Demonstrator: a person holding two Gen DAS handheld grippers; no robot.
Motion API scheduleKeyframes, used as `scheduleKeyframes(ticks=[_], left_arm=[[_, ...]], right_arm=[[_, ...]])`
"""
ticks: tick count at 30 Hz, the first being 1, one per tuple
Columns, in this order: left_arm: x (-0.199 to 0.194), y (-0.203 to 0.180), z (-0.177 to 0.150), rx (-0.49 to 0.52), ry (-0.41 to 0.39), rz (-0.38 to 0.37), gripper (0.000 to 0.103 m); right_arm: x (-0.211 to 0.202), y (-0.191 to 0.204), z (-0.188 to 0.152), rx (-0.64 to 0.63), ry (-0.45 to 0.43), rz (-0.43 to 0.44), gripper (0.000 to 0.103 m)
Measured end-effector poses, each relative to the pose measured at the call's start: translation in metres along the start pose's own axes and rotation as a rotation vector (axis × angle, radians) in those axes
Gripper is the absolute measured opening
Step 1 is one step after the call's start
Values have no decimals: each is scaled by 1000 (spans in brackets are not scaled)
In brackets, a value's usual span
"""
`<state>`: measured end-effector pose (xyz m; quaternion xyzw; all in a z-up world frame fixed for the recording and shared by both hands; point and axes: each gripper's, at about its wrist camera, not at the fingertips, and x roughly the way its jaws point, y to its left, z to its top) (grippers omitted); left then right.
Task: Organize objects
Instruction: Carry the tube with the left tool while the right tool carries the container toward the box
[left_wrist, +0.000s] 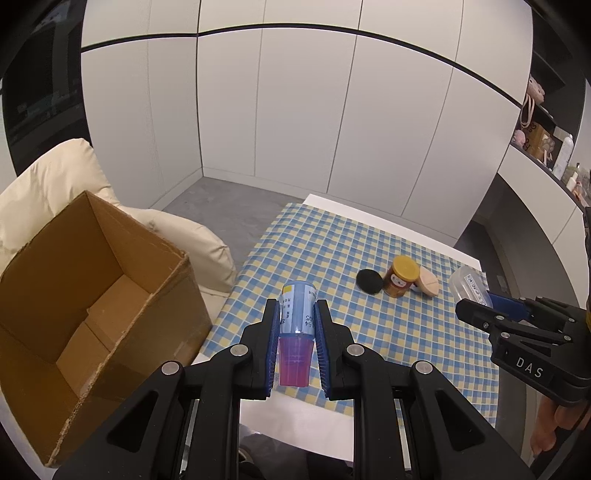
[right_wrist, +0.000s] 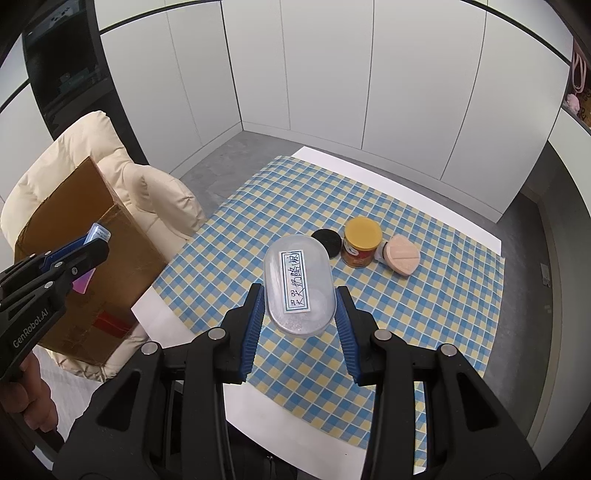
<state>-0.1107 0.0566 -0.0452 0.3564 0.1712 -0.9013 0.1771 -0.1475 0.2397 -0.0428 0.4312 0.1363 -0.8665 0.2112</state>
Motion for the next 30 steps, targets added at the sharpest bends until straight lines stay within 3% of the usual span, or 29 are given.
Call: scheduleKeyframes(ticks=[30], left_arm=[[-6, 45, -2, -61, -17, 58, 18]], right_arm=[[12, 44, 15, -47, -20, 55, 40]])
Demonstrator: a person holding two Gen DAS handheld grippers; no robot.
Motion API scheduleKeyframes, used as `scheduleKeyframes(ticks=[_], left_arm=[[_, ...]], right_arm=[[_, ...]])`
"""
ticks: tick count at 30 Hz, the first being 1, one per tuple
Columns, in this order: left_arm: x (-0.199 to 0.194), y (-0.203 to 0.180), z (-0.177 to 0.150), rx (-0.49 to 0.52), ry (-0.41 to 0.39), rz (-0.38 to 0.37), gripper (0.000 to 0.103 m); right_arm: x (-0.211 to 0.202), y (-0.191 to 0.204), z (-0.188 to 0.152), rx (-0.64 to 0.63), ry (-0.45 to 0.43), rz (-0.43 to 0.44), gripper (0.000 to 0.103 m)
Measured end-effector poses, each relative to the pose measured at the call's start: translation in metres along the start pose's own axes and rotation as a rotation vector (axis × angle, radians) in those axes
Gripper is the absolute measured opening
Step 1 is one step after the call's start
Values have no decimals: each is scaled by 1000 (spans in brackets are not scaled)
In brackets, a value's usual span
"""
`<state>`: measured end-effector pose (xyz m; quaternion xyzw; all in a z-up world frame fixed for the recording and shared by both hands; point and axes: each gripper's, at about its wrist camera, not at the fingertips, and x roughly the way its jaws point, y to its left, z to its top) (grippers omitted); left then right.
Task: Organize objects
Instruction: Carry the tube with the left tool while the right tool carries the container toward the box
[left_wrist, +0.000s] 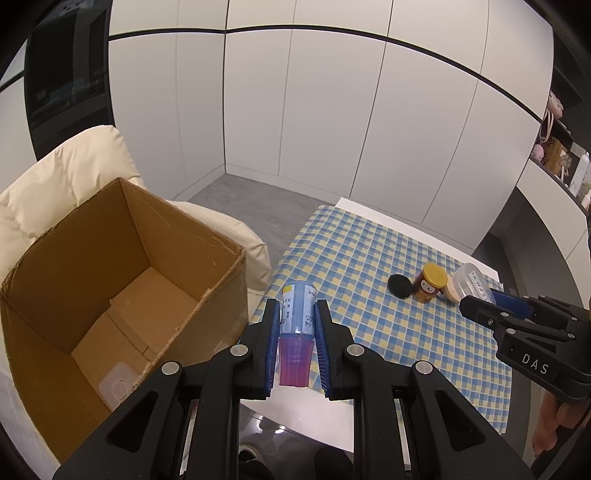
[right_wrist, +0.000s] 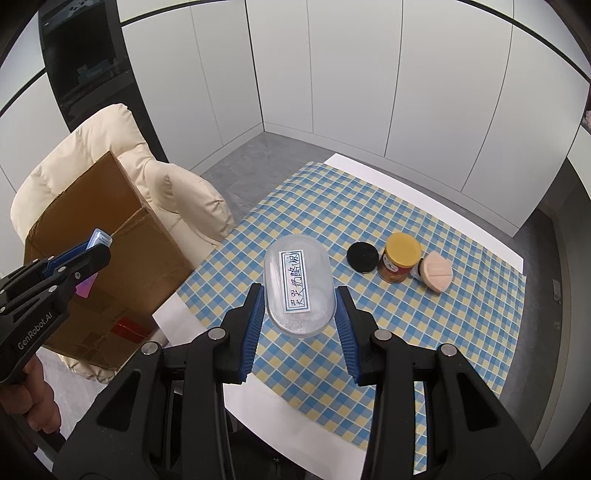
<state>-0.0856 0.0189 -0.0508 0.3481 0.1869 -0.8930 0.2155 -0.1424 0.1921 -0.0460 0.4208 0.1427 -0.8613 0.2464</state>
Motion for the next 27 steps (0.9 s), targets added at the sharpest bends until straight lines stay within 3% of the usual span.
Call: scheduleKeyframes(ticks=[27], left_arm=[[-15, 46, -6, -59, -17, 66, 18]], right_arm=[[13, 57, 17, -62, -23, 83, 40]])
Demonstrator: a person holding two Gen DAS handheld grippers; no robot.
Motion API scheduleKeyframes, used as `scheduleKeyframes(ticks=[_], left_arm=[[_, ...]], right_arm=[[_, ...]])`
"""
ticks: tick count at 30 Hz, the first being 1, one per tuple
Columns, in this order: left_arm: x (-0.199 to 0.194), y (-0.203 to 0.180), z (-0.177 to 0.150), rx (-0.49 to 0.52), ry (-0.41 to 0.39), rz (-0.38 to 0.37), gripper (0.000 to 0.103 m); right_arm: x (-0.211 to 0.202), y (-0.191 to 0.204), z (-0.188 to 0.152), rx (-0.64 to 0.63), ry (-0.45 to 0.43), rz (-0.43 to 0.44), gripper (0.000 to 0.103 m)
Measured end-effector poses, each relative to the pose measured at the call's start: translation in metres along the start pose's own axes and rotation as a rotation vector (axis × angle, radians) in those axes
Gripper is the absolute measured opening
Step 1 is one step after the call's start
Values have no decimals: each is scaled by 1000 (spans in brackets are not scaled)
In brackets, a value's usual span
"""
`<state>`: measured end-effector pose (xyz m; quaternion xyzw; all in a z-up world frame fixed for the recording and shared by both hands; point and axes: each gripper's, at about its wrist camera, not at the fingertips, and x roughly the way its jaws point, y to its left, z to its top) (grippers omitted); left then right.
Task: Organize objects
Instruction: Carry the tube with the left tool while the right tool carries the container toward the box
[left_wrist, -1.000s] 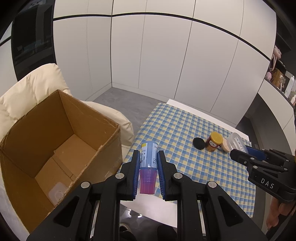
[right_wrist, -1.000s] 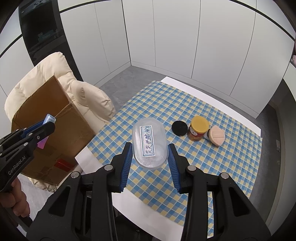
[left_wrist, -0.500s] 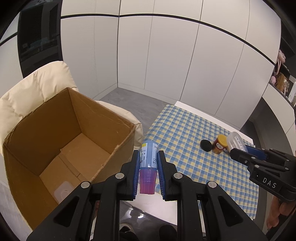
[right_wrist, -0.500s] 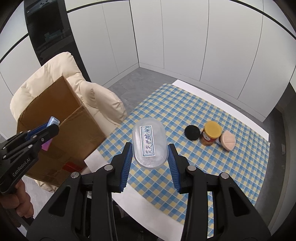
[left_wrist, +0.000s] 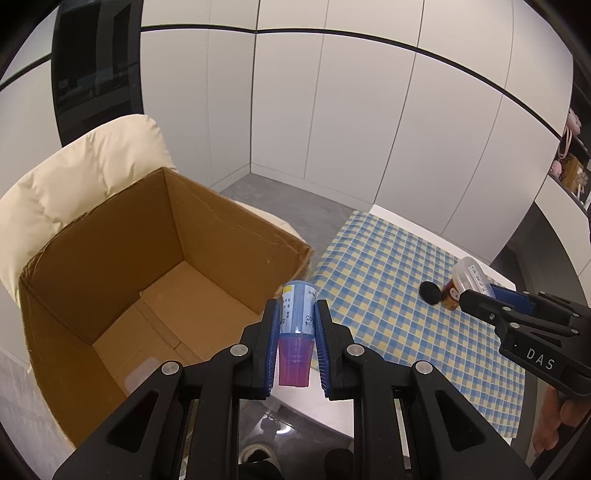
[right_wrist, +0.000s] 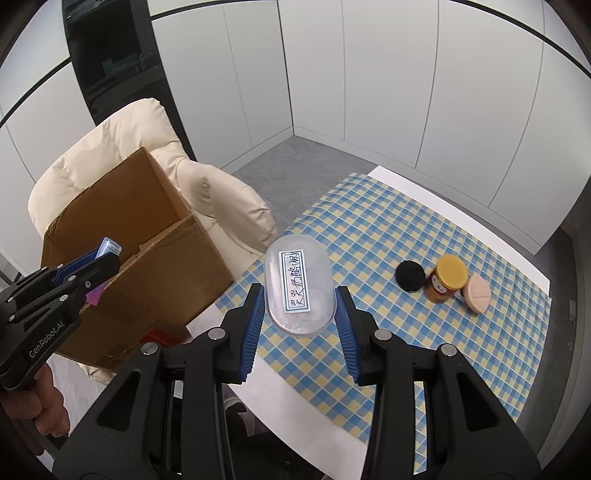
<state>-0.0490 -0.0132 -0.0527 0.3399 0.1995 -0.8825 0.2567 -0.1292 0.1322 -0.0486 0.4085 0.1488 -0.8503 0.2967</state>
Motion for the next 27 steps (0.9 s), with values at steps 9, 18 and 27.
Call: scheduleKeyframes(ticks=[9, 18, 27], left_arm=[[-3, 23, -1, -32, 2, 27, 18], [-6, 45, -5, -62, -2, 56, 18], [-8, 65, -6, -94, 1, 80, 18]], right_arm=[[7, 23, 7, -31, -4, 29, 40], [12, 47, 14, -61, -11, 56, 40], [17, 71, 20, -99, -20, 78, 40]])
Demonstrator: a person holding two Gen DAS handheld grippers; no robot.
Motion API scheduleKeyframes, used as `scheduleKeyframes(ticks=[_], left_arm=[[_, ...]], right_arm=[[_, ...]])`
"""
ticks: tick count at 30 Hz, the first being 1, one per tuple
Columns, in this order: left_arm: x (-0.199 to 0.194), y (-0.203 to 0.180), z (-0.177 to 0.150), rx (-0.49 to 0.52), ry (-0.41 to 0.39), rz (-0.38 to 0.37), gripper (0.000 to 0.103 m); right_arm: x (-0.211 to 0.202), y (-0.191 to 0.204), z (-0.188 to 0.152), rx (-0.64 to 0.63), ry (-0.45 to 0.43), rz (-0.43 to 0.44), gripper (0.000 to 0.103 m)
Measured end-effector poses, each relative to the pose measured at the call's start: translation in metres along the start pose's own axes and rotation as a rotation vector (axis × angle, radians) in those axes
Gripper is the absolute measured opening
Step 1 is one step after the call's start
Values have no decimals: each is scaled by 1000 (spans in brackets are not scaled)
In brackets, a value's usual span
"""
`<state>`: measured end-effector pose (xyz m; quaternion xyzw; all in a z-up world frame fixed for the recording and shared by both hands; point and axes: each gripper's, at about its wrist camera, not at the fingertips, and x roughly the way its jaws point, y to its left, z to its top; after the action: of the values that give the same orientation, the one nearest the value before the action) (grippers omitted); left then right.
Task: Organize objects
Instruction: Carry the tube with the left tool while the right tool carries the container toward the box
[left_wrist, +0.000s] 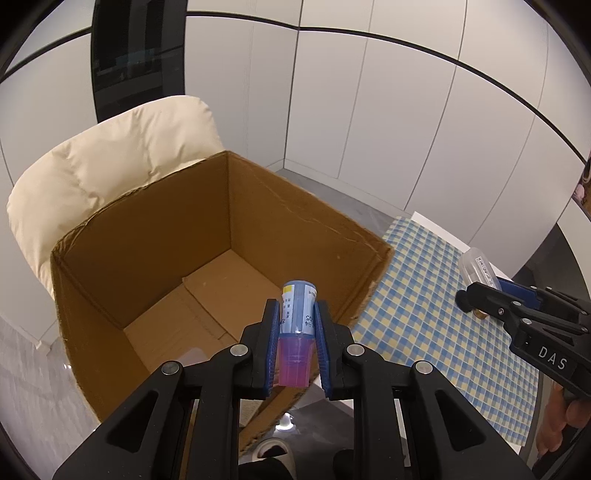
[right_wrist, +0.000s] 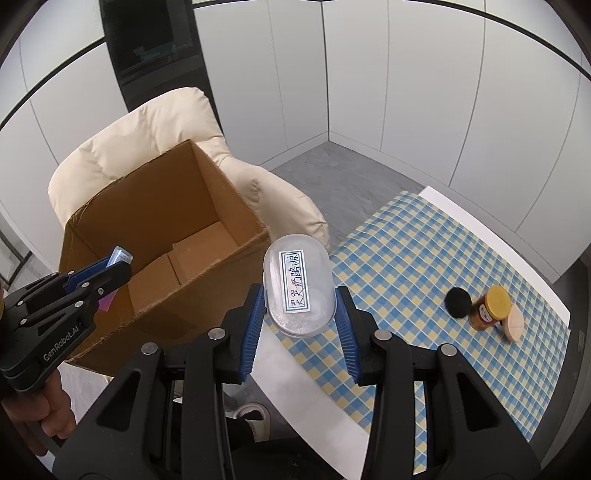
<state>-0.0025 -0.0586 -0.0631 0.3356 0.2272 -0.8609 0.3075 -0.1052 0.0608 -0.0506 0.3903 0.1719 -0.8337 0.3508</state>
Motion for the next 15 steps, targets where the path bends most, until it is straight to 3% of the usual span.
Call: scheduleKeyframes(ticks=[15], left_arm=[[-2, 30, -2, -27, 0, 40, 18]], right_arm=[[9, 36, 7, -45, -10, 42, 40]])
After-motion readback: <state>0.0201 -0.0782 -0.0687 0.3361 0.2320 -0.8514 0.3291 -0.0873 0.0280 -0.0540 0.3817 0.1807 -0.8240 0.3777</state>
